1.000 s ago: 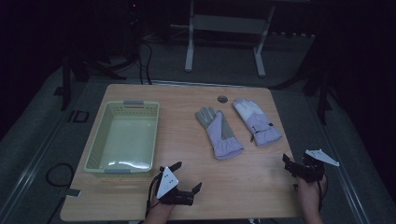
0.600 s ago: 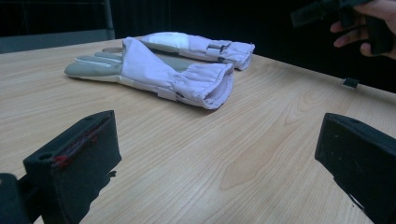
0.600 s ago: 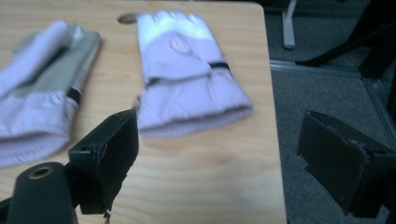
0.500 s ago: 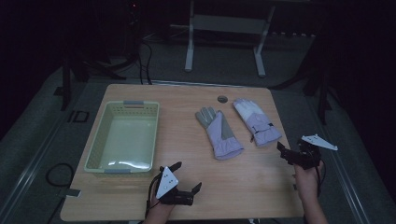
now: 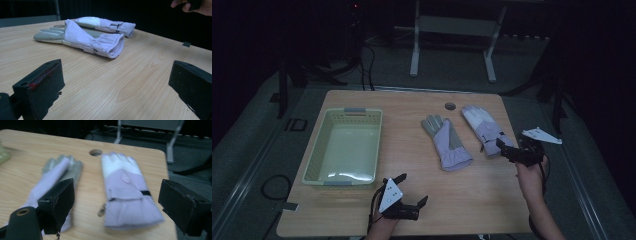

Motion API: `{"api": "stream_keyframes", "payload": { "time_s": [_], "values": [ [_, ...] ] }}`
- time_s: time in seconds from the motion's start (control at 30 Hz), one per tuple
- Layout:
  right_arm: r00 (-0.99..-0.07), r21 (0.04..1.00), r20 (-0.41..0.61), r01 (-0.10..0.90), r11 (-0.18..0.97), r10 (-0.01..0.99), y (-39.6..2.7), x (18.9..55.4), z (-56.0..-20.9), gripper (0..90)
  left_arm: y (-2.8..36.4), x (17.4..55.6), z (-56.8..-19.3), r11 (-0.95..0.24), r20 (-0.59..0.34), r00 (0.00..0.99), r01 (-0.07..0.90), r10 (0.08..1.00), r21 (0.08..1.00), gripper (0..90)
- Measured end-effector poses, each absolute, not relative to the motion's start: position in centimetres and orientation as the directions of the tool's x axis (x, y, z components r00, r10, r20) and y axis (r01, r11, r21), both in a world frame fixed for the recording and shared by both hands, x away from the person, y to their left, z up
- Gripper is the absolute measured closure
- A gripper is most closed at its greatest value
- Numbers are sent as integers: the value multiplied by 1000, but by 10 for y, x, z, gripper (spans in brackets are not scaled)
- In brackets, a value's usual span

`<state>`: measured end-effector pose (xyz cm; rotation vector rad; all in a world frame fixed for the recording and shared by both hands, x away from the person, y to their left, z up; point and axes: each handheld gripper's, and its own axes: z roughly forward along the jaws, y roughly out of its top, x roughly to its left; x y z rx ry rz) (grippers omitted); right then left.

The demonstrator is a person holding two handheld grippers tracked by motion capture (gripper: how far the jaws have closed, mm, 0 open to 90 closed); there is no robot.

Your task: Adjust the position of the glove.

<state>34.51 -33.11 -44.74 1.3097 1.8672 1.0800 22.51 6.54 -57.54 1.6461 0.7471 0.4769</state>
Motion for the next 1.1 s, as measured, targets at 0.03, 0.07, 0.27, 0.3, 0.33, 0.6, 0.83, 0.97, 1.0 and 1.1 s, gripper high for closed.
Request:
{"api": "stream_keyframes", "payload": {
  "time_s": [0.03, 0.07, 0.27, 0.3, 0.33, 0.6, 0.83, 0.97, 1.0, 1.1],
  "values": [
    [-334, 875, -29, 447, 185, 942, -327, 347, -446, 138, 65, 225, -575, -88, -91, 709, 212, 699, 973, 1],
    [-341, 874, -38, 444, 197, 939, -323, 349, -444, 138, 65, 225, -575, -89, -91, 710, 212, 699, 973, 1],
    [-434, 870, -30, 432, 237, 900, -300, 365, -437, 126, 65, 226, -575, -88, -98, 714, 219, 694, 972, 1],
    [-434, 870, -30, 432, 237, 900, -300, 365, -437, 126, 65, 226, -575, -88, -98, 714, 219, 694, 972, 1],
    [-438, 867, -48, 428, 255, 898, -294, 368, -436, 126, 65, 225, -575, -91, -95, 714, 217, 693, 972, 1],
    [-542, 847, -69, 412, 336, 838, -255, 388, -443, 123, 65, 225, -575, -90, -95, 717, 216, 691, 972, 1],
    [-613, 825, -39, 425, 372, 789, -231, 405, -452, 139, 65, 225, -575, -93, -97, 722, 219, 685, 971, 1],
    [-633, 808, -27, 442, 390, 773, -221, 415, -460, 154, 65, 225, -575, -94, -96, 724, 217, 683, 972, 1],
    [-632, 802, -35, 444, 399, 774, -217, 418, -464, 154, 65, 225, -575, -94, -95, 724, 216, 683, 972, 1],
    [-635, 787, -28, 462, 409, 772, -210, 425, -472, 157, 65, 225, -575, -94, -97, 727, 218, 680, 971, 1]
  ]
}}
